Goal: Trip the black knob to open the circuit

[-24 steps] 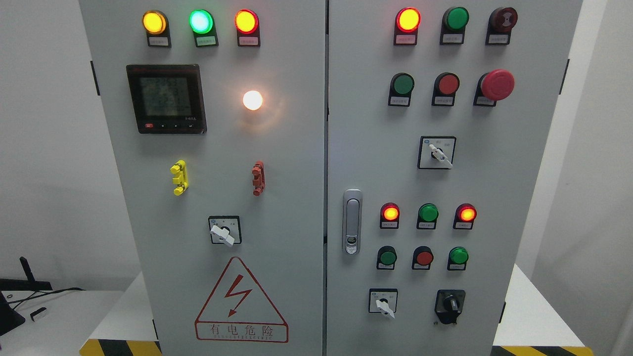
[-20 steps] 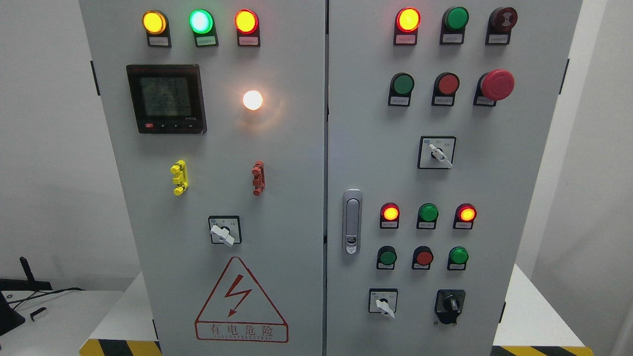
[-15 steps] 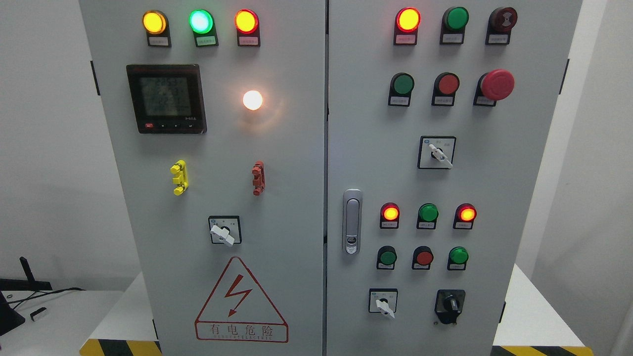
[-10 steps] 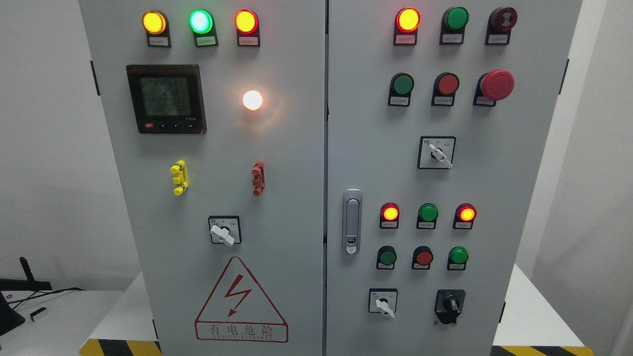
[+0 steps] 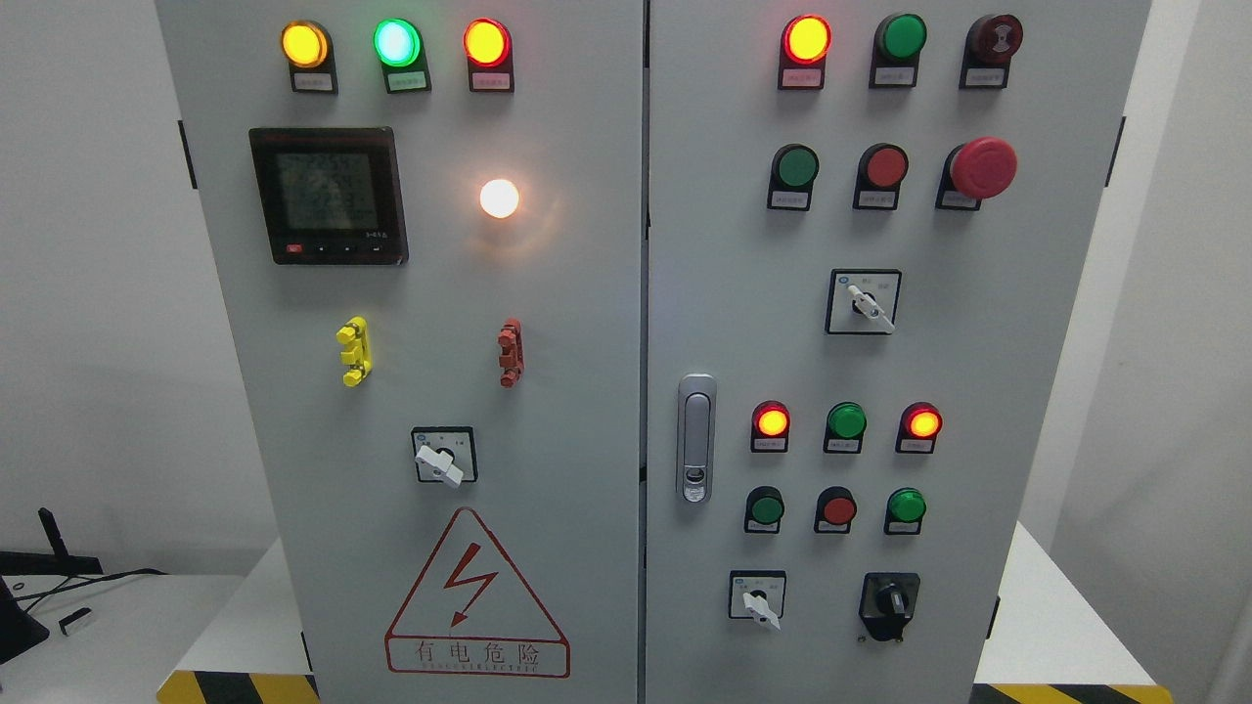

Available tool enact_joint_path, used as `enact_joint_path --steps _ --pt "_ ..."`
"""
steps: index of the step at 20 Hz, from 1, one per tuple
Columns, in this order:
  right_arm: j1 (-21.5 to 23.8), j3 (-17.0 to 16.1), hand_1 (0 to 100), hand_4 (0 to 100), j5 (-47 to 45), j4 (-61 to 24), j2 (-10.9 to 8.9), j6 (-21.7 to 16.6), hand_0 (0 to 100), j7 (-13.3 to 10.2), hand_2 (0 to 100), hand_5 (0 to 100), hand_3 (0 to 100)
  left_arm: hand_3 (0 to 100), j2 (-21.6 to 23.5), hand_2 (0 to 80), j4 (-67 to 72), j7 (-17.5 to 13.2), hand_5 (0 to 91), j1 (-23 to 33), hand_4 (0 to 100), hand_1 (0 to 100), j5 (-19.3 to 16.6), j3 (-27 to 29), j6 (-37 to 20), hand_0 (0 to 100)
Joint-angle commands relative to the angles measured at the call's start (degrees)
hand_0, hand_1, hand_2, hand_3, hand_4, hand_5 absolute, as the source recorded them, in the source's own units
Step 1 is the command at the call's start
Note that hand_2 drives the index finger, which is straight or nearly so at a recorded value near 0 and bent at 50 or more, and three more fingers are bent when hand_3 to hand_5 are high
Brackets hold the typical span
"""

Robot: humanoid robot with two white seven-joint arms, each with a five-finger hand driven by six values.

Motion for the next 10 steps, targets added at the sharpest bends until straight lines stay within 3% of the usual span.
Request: enact_joint_path --steps 1,4,8,10 --pt "4.5 1.6 20 19 3.9 -14.1 1.46 -7.3 31 -2.5 0 9 17 0 0.0 0.0 0.0 0.0 0.0 0.0 0 39 0.3 0.0 0.0 12" --pt "6.1 1.1 22 33 4.8 -15.3 1.46 -16.6 31 -3.5 0 24 31 0 0.0 0.0 0.0 0.0 0.0 0.0 0 39 0.3 0.0 0.0 12" --pt "8.0 1.1 24 44 4.6 -16.2 1.81 -29.8 32 -3.9 12 46 50 0 0.0 0.0 0.0 0.0 0.0 0.0 0 39 0.3 0.0 0.0 12" --pt "9.0 1.0 25 47 4.6 -18.8 1.81 -34.4 33 -3.8 15 52 53 0 0.0 0.0 0.0 0.0 0.0 0.0 0 39 0.3 0.0 0.0 12"
